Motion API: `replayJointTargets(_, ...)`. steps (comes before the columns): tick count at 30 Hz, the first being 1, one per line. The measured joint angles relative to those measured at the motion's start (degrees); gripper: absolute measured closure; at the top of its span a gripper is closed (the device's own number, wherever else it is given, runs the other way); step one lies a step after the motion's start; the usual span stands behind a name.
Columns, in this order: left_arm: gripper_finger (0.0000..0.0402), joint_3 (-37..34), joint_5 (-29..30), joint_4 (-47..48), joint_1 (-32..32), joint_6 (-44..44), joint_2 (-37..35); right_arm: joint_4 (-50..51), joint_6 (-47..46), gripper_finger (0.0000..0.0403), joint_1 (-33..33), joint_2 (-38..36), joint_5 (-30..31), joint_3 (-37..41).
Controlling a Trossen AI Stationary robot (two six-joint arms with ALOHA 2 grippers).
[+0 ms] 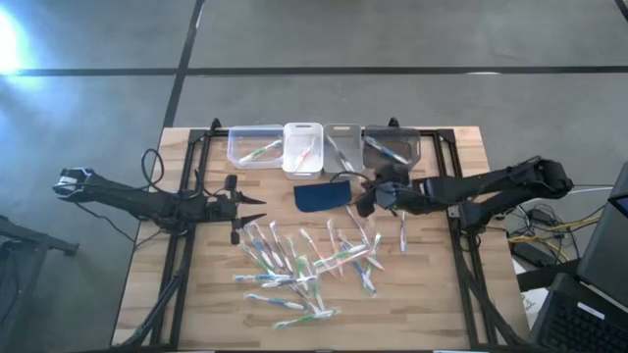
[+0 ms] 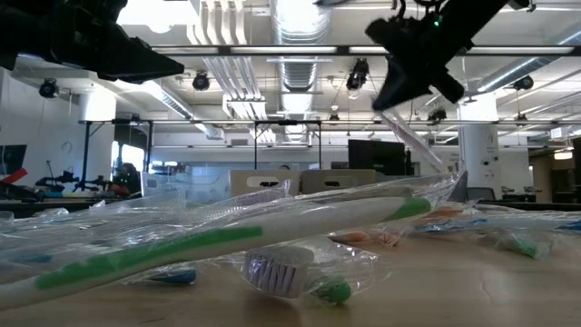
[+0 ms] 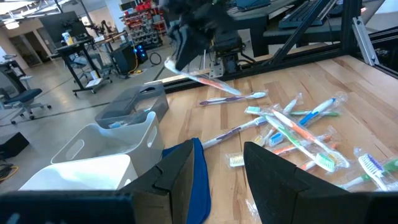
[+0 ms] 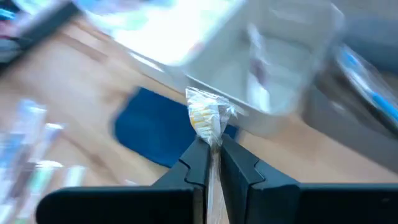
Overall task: Pick & Place Toothbrushes
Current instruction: Put the orange toothbrush into the white bin
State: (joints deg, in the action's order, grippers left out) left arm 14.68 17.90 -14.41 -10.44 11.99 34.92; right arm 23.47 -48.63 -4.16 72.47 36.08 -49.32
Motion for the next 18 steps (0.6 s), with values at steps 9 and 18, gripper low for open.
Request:
replayJointTargets(9, 0.0254, 0.0, 0.0, 0.0, 0.0, 0.0, 0.0, -23.4, 21.4, 0.0385, -8.2, 0.0, 1.5, 0.0)
replayJointTargets(18, 0.0254, 0.0, 0.0, -0.5, 0.0, 0.0, 0.0, -37.7, 39.3, 0.0385, -11.9, 0.0, 1.5, 0.5)
